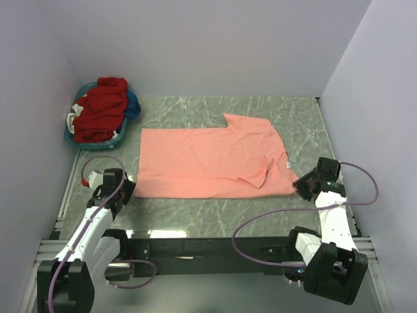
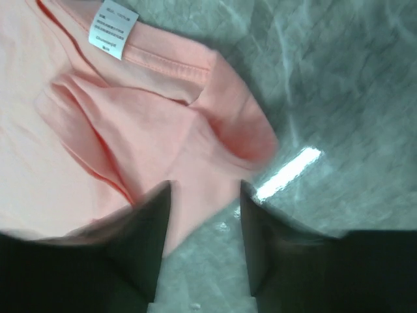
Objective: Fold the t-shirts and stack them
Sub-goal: Fold the tshirt
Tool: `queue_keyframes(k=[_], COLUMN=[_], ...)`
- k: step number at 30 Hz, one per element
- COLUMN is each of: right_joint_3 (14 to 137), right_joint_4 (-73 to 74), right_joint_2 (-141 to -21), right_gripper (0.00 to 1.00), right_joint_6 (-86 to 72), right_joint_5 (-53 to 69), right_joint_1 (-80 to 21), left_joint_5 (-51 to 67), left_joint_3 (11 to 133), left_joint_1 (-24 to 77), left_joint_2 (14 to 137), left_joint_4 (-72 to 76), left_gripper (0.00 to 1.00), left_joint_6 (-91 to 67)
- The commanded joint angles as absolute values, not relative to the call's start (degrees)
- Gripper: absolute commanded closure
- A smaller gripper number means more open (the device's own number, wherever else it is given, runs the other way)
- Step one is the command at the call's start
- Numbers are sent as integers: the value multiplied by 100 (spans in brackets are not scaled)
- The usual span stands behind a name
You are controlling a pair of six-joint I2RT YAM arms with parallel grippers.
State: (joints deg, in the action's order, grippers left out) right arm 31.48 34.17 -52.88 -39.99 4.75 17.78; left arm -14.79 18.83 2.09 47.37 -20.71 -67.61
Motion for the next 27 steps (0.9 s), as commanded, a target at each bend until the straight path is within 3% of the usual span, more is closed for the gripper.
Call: queue_keyframes(k=[1,3,7,14,27], right_joint_3=[3252,3226,3391,3692,3349], right_joint_4=[3138,2954,2541,2286,1441], right_joint_2=[-5221,-5160,-5289,-5967,-6636], right_gripper=[40,32,27,29,36], right_joint_6=[-3736,-3552,-3235,-3664,-4148], right_joint_5=[369,536,741,-237,-237], right_joint_1=[1854,1854,1409,-490,-1265], left_joint_5=[-1697,-1644,-1285,-1116,-1116], left_joint_3=[1898,1942,2222,2636,2769], left_joint_1=[185,185,185,509,1028], left_joint_2=[4553,4448,4473,4869,4957], left_joint_4=[-1978,-1934,-1654,-1538,-1345], left_gripper=[43,34,32,33,35], left_joint_6=[-6724,-6627,-6277,-6056,-6003])
